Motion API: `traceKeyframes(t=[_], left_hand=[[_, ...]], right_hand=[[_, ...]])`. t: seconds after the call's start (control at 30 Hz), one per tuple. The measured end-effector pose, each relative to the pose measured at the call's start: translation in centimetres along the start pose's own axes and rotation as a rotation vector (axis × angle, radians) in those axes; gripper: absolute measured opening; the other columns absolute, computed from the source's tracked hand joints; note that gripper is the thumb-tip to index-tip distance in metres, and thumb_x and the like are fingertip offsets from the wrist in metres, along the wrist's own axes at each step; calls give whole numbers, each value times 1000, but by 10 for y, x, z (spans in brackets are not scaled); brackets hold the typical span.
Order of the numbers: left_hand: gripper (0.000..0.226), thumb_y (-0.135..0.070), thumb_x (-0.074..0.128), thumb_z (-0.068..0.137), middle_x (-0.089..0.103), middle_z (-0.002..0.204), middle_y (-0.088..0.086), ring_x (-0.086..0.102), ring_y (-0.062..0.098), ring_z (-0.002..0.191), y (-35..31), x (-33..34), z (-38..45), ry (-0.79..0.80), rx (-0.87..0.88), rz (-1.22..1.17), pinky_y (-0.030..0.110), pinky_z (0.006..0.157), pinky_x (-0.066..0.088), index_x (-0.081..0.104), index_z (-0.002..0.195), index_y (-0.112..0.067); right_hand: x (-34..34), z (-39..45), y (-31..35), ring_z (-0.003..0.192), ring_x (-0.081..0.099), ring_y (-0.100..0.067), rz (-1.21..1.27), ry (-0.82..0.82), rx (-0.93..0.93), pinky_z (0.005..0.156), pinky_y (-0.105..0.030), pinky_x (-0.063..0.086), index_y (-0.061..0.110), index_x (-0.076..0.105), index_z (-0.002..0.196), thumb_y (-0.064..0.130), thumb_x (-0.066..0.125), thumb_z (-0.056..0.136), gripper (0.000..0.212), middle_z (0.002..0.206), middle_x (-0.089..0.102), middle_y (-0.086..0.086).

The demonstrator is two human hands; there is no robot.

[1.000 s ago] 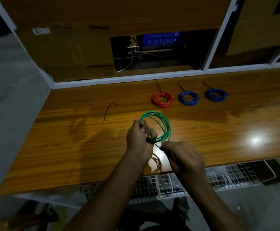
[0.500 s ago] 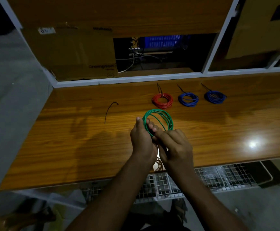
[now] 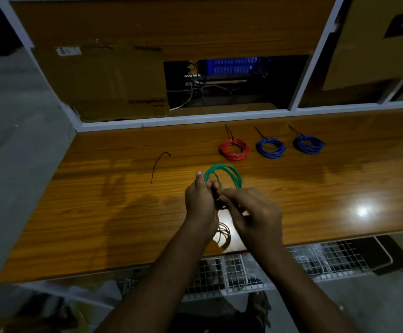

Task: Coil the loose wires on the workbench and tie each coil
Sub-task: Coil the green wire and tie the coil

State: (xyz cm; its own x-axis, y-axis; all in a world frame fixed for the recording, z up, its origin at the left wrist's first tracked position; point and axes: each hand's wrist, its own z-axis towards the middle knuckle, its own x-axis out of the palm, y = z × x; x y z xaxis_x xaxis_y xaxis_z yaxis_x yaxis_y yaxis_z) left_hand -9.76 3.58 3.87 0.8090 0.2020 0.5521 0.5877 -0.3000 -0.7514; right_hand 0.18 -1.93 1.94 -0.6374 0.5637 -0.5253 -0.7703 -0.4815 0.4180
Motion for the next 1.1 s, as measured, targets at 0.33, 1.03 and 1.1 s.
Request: traceKeyframes(t=[0.33,1.03,1.1], left_hand=[[43,-29,41,106,26,50,-4,20,10,40,-15,-11,6,216,-32,392,19,42,16,39,66,-15],[49,-40,32,107,41,54,-2,32,10,42,25,54,65,18,-38,714,22,45,26,50,73,-10],[44,-38,32,107,36,55,-4,28,8,42,27,54,67,-17,-29,755,22,44,23,48,75,-12]], right_hand=[[3,65,-35,88,56,-3,-40,459,-27,71,-31,52,26,59,117,40,48,101,25,102,62,8],[43,50,-146,42,39,-11,657,449,633,47,-30,29,9,54,73,40,38,106,48,50,44,5],[49,50,-149,46,41,-9,675,475,606,49,-29,29,4,57,78,38,37,106,48,54,45,5]])
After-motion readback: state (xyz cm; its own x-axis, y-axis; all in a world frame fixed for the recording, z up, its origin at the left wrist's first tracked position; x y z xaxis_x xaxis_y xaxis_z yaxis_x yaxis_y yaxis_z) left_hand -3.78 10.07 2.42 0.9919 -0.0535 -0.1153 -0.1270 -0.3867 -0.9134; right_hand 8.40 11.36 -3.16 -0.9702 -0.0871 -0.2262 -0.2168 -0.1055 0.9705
